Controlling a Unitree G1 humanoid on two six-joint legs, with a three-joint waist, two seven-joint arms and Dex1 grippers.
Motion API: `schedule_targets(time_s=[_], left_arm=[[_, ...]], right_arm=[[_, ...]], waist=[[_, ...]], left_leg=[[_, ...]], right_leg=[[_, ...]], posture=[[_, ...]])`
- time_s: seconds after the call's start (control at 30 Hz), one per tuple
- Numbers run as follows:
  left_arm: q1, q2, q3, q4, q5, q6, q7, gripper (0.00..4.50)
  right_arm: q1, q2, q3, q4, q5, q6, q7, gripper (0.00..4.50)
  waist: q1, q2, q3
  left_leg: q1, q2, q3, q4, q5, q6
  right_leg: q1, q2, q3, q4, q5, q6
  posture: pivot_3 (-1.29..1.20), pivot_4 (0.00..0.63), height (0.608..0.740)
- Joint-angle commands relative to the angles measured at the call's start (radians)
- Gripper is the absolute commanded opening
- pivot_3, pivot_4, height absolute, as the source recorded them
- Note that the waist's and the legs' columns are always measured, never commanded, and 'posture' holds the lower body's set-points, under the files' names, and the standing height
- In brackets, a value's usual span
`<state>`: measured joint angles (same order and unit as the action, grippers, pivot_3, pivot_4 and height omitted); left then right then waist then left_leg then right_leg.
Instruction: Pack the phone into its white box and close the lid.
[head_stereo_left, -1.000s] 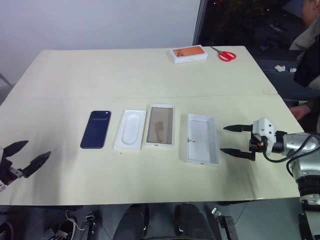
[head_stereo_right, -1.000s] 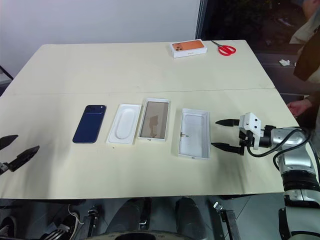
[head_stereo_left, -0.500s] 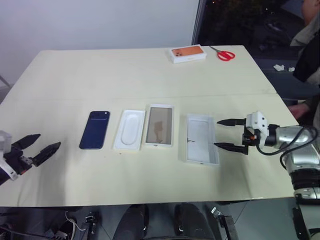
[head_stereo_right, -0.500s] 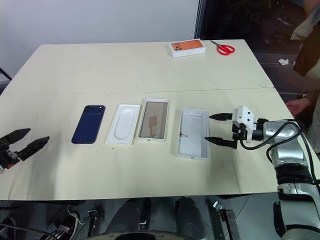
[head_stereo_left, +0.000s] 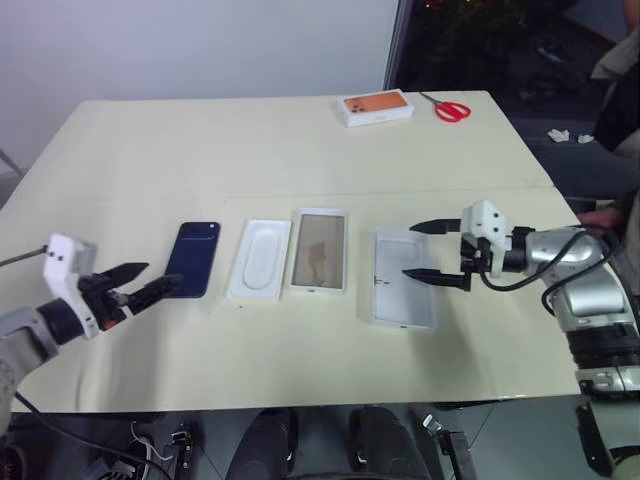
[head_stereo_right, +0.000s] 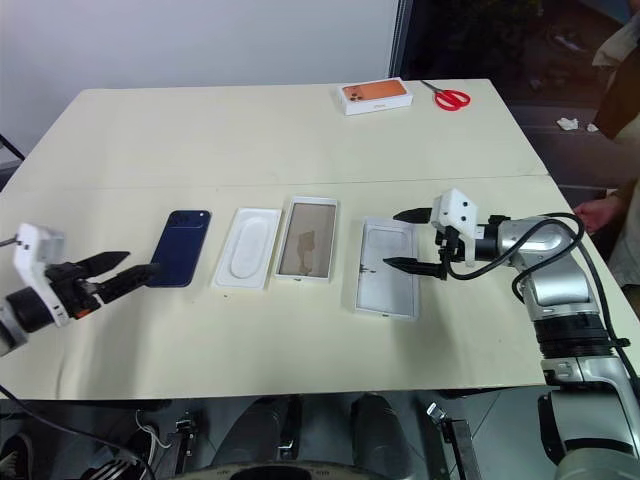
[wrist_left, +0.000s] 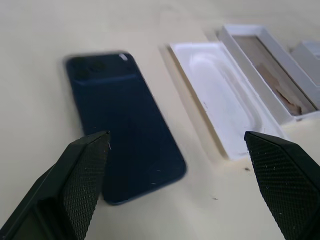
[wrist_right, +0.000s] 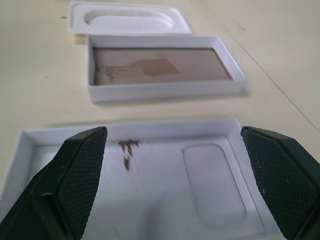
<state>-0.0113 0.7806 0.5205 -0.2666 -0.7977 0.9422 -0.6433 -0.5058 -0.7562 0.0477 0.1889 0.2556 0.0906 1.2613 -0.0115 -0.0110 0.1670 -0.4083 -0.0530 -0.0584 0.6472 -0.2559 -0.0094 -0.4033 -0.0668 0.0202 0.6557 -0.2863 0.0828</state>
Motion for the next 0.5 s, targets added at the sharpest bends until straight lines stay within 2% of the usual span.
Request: schedule_targets(time_s=[0.03, 0.2, 0.3, 0.43, 0.5], left_arm=[[-0.098, -0.032, 0.001, 0.026, -0.043, 0.073, 0.095, 4.5], [-0.296, -0.164, -0.029, 0.075, -0.14, 0.232, 0.244, 4.5], [-0.363, -0.203, -0.078, 0.114, -0.095, 0.256, 0.31, 4.5], [-0.422, -0.252, -0.148, 0.184, -0.013, 0.186, 0.35, 4.5], [-0.447, -0.289, -0.151, 0.212, -0.014, 0.186, 0.364, 4.5]], right_arm=[[-0.038, -0.006, 0.011, -0.057, -0.02, 0.006, -0.014, 4.48], [-0.075, 0.017, 0.046, -0.086, -0.062, -0.017, -0.045, 4.48], [-0.089, 0.039, 0.054, -0.121, -0.049, 0.015, -0.057, 4.48], [-0.077, 0.056, 0.057, -0.137, -0.051, 0.017, -0.073, 4.48], [-0.074, 0.061, 0.061, -0.13, -0.061, 0.004, -0.08, 4.48]], waist=[[0.0, 0.0, 0.0], [0.002, -0.001, 0.0], [-0.001, -0.001, 0.0], [-0.002, -0.001, 0.0], [0.001, -0.001, 0.0]], left_leg=[[0.0, 0.0, 0.0, 0.0, 0.0, 0.0], [0.0, -0.001, 0.0, 0.002, 0.0, 0.0], [0.0, -0.001, 0.0, 0.001, 0.001, -0.001], [0.0, -0.001, 0.0, 0.001, 0.002, -0.003], [0.0, -0.001, 0.0, 0.001, 0.003, -0.004]], right_leg=[[0.0, 0.0, 0.0, 0.0, 0.0, 0.0], [0.0, 0.0, 0.0, 0.0, 0.0, 0.0], [0.0, 0.001, 0.0, 0.001, 0.0, 0.0], [-0.002, 0.002, 0.001, 0.002, 0.0, 0.0], [-0.001, 0.002, 0.001, 0.002, 0.0, 0.0]], posture=[[0.0, 0.15, 0.74], [0.0, 0.15, 0.74], [0.0, 0.15, 0.74], [0.0, 0.15, 0.74], [0.0, 0.15, 0.74]])
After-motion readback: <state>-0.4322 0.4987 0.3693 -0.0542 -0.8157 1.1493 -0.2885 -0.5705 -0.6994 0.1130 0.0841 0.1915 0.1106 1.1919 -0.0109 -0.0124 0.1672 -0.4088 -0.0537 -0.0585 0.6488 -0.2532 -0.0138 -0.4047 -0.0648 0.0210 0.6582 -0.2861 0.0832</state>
